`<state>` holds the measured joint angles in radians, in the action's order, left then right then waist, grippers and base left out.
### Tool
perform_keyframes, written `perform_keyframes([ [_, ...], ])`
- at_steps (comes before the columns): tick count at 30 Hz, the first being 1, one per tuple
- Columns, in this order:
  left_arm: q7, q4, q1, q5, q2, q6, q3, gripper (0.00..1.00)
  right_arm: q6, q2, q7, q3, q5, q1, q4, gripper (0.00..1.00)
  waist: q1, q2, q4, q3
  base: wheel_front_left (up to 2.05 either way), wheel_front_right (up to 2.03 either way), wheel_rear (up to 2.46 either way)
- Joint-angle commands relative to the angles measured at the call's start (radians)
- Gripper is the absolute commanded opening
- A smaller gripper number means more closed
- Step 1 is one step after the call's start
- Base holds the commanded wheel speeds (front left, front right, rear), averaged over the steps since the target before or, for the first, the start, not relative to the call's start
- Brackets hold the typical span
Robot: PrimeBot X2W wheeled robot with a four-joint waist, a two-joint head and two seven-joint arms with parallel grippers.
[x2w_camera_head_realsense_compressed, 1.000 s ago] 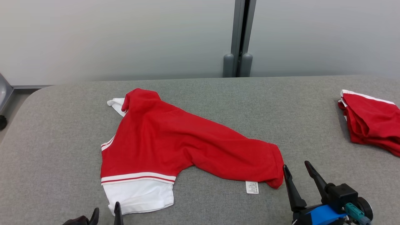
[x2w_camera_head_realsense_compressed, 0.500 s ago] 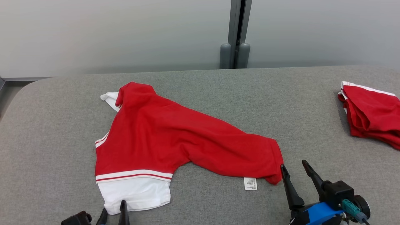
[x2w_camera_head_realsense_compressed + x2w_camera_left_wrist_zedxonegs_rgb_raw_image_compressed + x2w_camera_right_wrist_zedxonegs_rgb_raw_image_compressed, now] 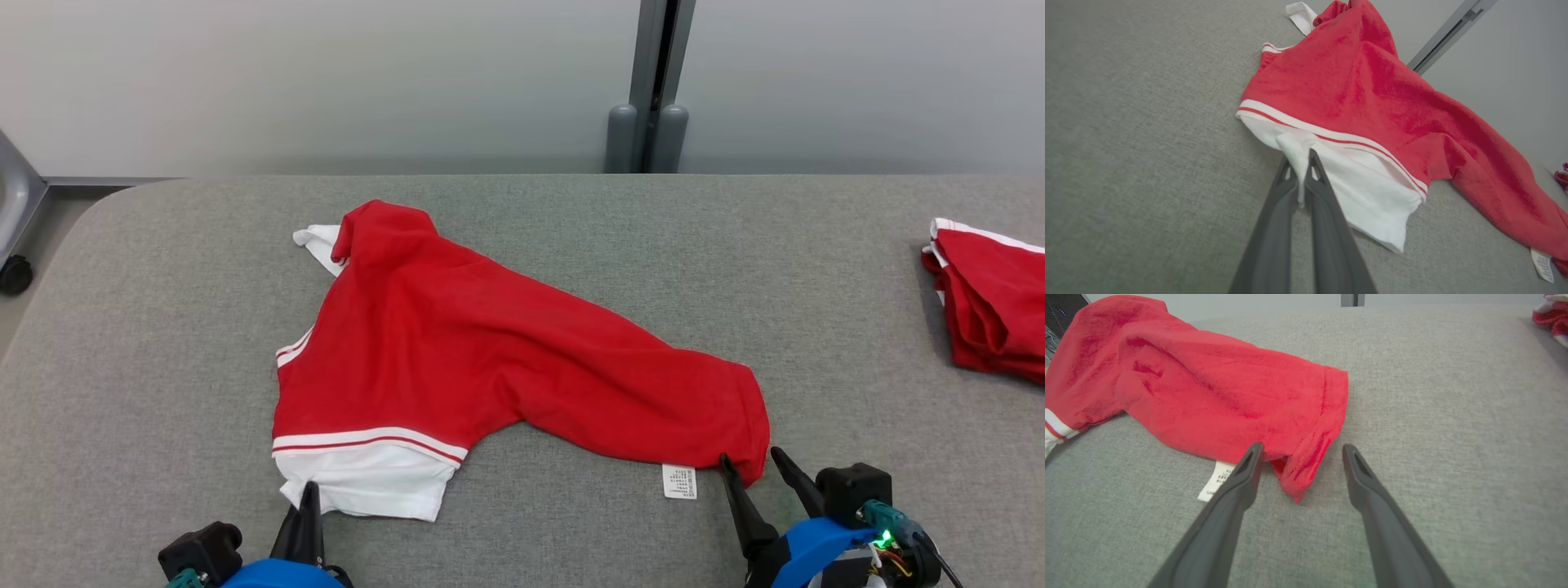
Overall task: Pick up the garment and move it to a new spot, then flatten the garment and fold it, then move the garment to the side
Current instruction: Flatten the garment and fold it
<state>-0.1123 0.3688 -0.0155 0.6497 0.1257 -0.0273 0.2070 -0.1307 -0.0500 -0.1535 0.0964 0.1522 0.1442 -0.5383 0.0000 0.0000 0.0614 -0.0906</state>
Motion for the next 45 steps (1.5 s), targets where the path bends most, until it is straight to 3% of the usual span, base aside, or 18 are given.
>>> perform_keyframes([
  [1, -0.015, -0.015, 0.016, -0.008, 0.009, -0.007, -0.004, 0.00, 0.000, -0.001, 0.000, -0.002, 0.016, 0.023, -0.029, 1.00, 0.0000, 0.0000, 0.011, -0.003, 0.00, 0.00, 0.00],
  [5, -0.045, -0.046, 0.012, -0.012, 0.018, -0.018, -0.020, 0.00, 0.000, -0.001, -0.004, 0.006, 0.045, 0.055, -0.102, 1.00, 0.0000, 0.0000, 0.026, -0.002, 0.00, 0.00, 0.00],
  [7, -0.050, -0.059, 0.006, -0.015, 0.020, -0.022, -0.021, 0.00, 0.000, -0.001, -0.010, 0.013, 0.056, 0.068, -0.133, 0.72, 0.0000, 0.0000, 0.030, -0.001, 0.00, 0.00, 0.00],
  [8, -0.051, -0.066, 0.002, -0.016, 0.021, -0.024, -0.021, 0.00, 0.000, -0.001, -0.012, 0.016, 0.060, 0.075, -0.149, 0.49, 0.0000, 0.0000, 0.031, 0.000, 0.00, 0.00, 0.00],
  [10, -0.053, -0.078, -0.006, -0.017, 0.025, -0.028, -0.022, 0.00, 0.000, -0.001, -0.016, 0.024, 0.074, 0.088, -0.178, 0.31, 0.0000, 0.0000, 0.032, 0.003, 0.00, 0.00, 0.00],
  [12, -0.055, -0.093, -0.013, -0.018, 0.028, -0.031, -0.022, 0.00, 0.000, -0.001, -0.028, 0.037, 0.093, 0.099, -0.203, 0.00, 0.0000, 0.0000, 0.031, 0.006, 0.00, 0.00, 0.00],
  [18, -0.068, -0.142, -0.014, -0.021, 0.037, -0.024, -0.018, 0.00, 0.000, -0.001, -0.088, 0.063, 0.151, 0.132, -0.200, 0.00, 0.0000, 0.0000, 0.016, 0.021, 0.00, 0.00, 0.00],
  [25, -0.077, -0.274, 0.026, -0.052, 0.073, -0.028, -0.021, 0.00, 0.000, -0.001, -0.109, 0.044, 0.120, 0.159, -0.072, 0.00, 0.0000, 0.0000, -0.010, 0.058, 0.00, 0.00, 0.00],
  [31, -0.043, -0.504, 0.105, -0.100, 0.151, -0.041, -0.046, 0.00, 0.000, -0.002, -0.092, -0.006, 0.038, 0.154, 0.211, 0.00, 0.0000, 0.0000, -0.047, 0.107, 0.00, 0.00, 0.00],
  [39, 0.083, -0.847, 0.324, -0.171, 0.271, -0.053, -0.085, 0.00, 0.000, -0.001, 0.069, -0.087, -0.043, 0.150, 0.714, 0.00, 0.0000, 0.0000, -0.096, 0.124, 0.00, 0.00, 0.00],
  [45, 0.206, -0.908, 0.529, -0.167, 0.316, -0.029, -0.066, 0.00, 0.000, -0.001, 0.198, -0.119, -0.045, 0.177, 0.965, 0.00, 0.0000, 0.0000, -0.119, 0.102, 0.00, 0.00, 0.00],
])
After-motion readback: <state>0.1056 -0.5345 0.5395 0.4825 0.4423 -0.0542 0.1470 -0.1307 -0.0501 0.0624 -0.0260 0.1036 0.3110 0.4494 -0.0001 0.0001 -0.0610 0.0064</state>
